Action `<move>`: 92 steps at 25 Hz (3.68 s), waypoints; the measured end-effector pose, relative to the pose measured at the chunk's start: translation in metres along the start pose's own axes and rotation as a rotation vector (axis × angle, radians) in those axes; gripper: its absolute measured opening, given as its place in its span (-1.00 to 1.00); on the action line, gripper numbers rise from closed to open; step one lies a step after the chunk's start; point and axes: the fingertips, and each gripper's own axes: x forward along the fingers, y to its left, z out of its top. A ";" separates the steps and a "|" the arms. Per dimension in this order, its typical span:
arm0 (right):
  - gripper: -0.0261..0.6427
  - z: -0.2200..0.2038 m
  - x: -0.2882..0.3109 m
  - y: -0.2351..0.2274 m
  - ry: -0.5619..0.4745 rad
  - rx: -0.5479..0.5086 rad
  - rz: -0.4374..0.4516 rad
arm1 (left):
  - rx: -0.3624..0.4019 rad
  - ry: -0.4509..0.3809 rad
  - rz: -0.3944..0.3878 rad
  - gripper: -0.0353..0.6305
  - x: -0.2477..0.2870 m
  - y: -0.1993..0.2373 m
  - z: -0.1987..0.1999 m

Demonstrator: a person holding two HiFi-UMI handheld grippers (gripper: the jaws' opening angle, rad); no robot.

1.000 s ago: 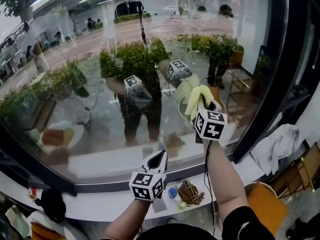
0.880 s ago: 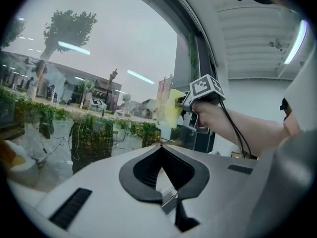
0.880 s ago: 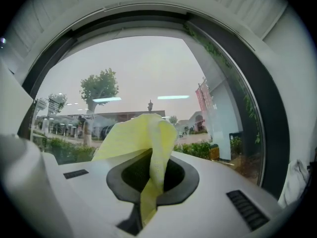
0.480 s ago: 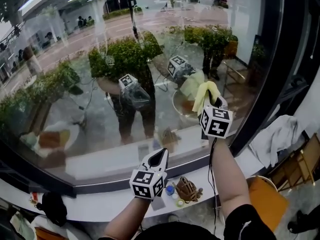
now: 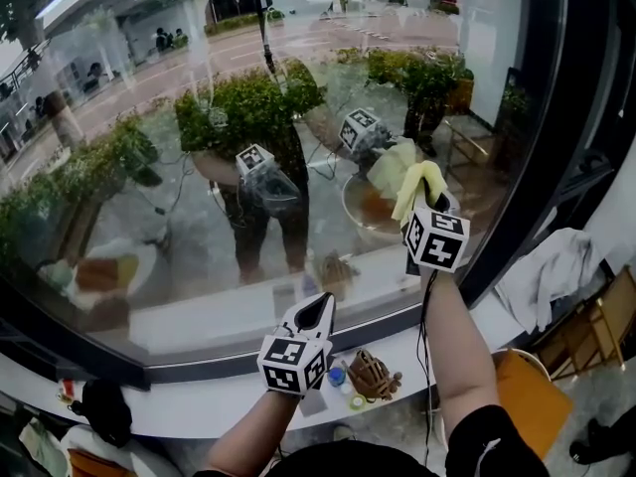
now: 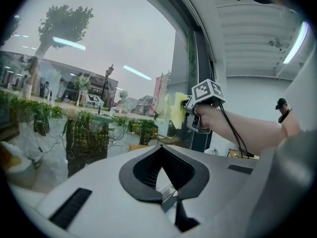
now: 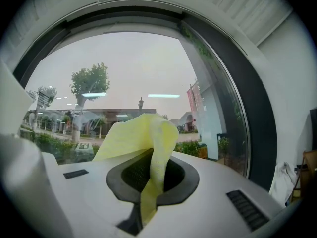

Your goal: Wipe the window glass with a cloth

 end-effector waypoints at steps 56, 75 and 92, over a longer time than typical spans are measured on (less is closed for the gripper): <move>-0.83 0.033 -0.057 0.027 -0.078 -0.001 0.015 | 0.029 -0.057 -0.034 -0.88 -0.027 -0.004 0.022; -0.83 0.052 -0.037 0.050 -0.097 -0.002 0.052 | 0.048 -0.100 0.020 -0.88 -0.038 0.019 0.045; -0.83 0.045 -0.018 0.085 -0.077 0.013 0.092 | 0.031 -0.107 0.078 -0.88 -0.059 0.046 0.040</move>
